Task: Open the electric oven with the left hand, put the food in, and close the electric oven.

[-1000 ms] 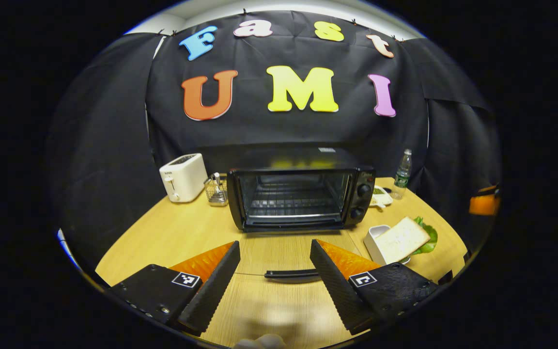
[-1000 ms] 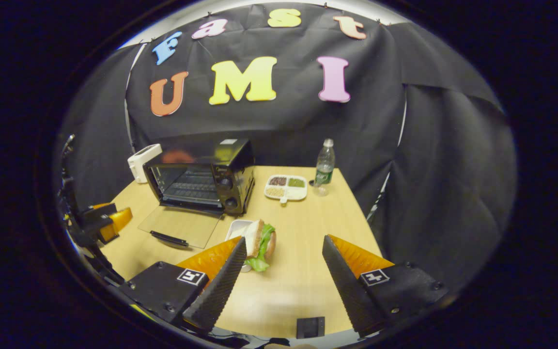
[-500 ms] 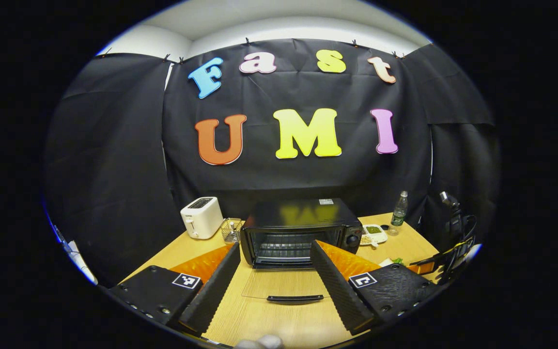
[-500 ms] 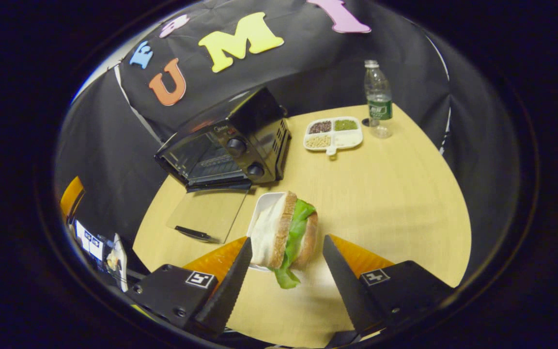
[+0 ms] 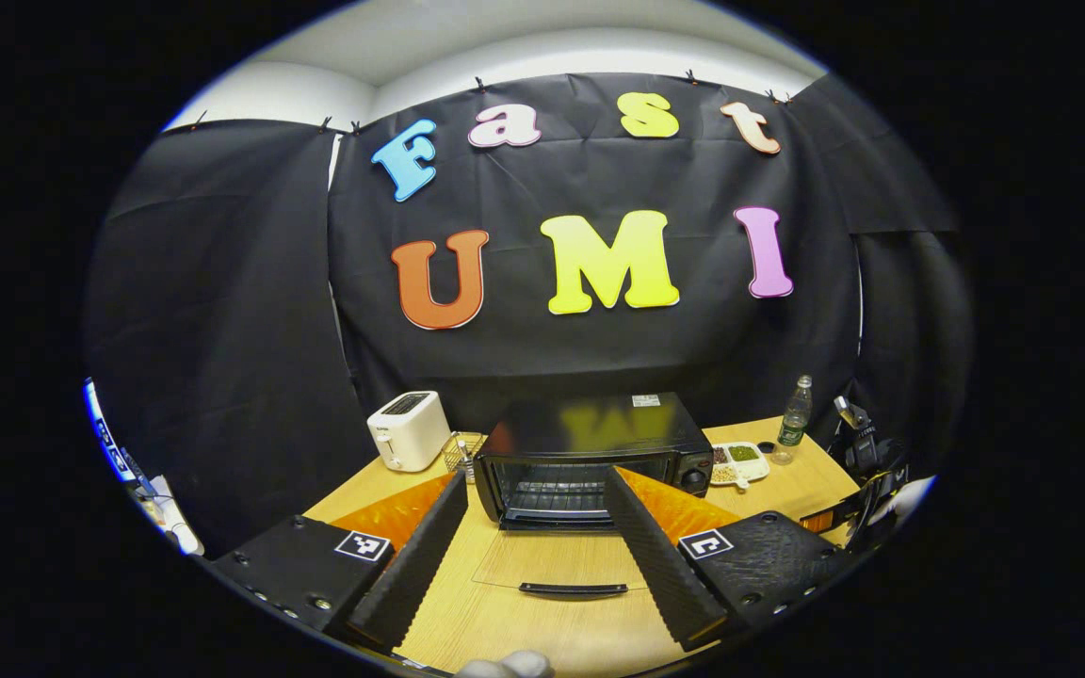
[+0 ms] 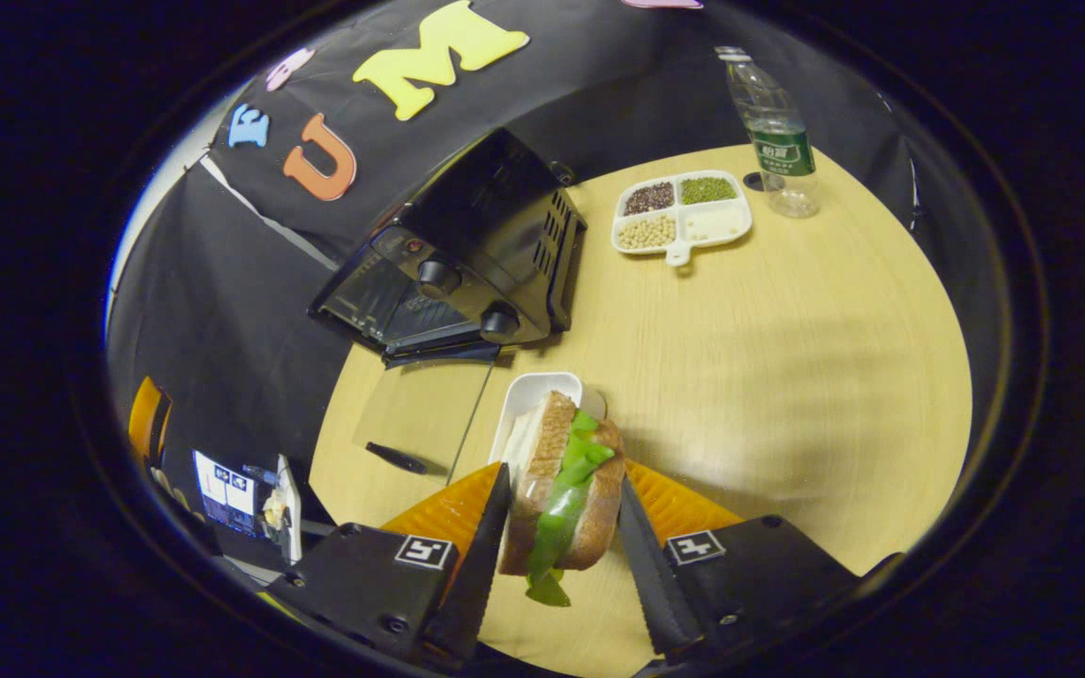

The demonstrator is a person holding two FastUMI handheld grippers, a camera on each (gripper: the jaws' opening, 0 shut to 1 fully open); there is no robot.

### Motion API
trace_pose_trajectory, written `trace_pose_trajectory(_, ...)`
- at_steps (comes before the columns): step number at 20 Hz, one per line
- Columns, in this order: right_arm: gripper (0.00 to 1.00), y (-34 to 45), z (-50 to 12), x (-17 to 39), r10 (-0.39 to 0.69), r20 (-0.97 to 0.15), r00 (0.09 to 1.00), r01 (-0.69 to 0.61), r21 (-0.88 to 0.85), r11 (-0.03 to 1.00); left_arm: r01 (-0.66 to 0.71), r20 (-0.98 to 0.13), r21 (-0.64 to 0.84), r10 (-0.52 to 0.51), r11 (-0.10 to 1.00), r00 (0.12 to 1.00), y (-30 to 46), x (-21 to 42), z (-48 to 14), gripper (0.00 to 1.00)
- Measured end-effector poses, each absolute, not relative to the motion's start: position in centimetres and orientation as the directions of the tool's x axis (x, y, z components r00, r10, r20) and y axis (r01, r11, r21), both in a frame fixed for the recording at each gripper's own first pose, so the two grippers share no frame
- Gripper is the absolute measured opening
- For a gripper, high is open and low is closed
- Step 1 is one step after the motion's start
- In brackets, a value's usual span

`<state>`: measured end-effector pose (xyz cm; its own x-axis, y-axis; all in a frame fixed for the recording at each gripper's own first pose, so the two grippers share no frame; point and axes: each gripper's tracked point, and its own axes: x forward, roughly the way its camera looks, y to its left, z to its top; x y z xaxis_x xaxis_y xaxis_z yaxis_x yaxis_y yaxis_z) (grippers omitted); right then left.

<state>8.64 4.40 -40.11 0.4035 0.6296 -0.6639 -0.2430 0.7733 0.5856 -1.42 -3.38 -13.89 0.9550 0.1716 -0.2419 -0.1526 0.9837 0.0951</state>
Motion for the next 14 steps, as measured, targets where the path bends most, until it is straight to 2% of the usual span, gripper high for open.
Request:
trace_pose_trajectory(1,0.58,4.4,-39.9,8.7,0.639,-0.657,0.401,-0.242,0.596,0.765,-0.153,-0.246,0.095,0.172,0.984,0.954,-3.4,-1.3,-14.0,0.96)
trace_pose_trajectory(3,0.53,4.6,-39.5,8.7,0.658,-0.636,0.404,-0.242,0.619,0.747,-0.153,-0.246,0.100,0.174,0.983,0.954,-3.3,-1.2,-14.0,0.96)
trace_pose_trajectory(6,0.37,4.6,-38.6,8.9,0.655,-0.621,0.431,-0.226,0.628,0.745,-0.153,-0.250,0.090,0.171,0.984,0.953,-2.8,-1.1,-14.2,0.96)
trace_pose_trajectory(8,0.34,4.9,-38.0,8.7,0.650,-0.620,0.441,-0.235,0.619,0.750,-0.147,-0.258,0.081,0.163,0.986,0.952,-2.4,-1.3,-14.6,0.95)
trace_pose_trajectory(14,0.31,6.3,-33.5,8.4,0.615,-0.564,0.551,-0.219,0.613,0.759,-0.092,-0.255,0.054,0.103,0.994,0.962,-1.0,-1.7,-14.5,0.96)
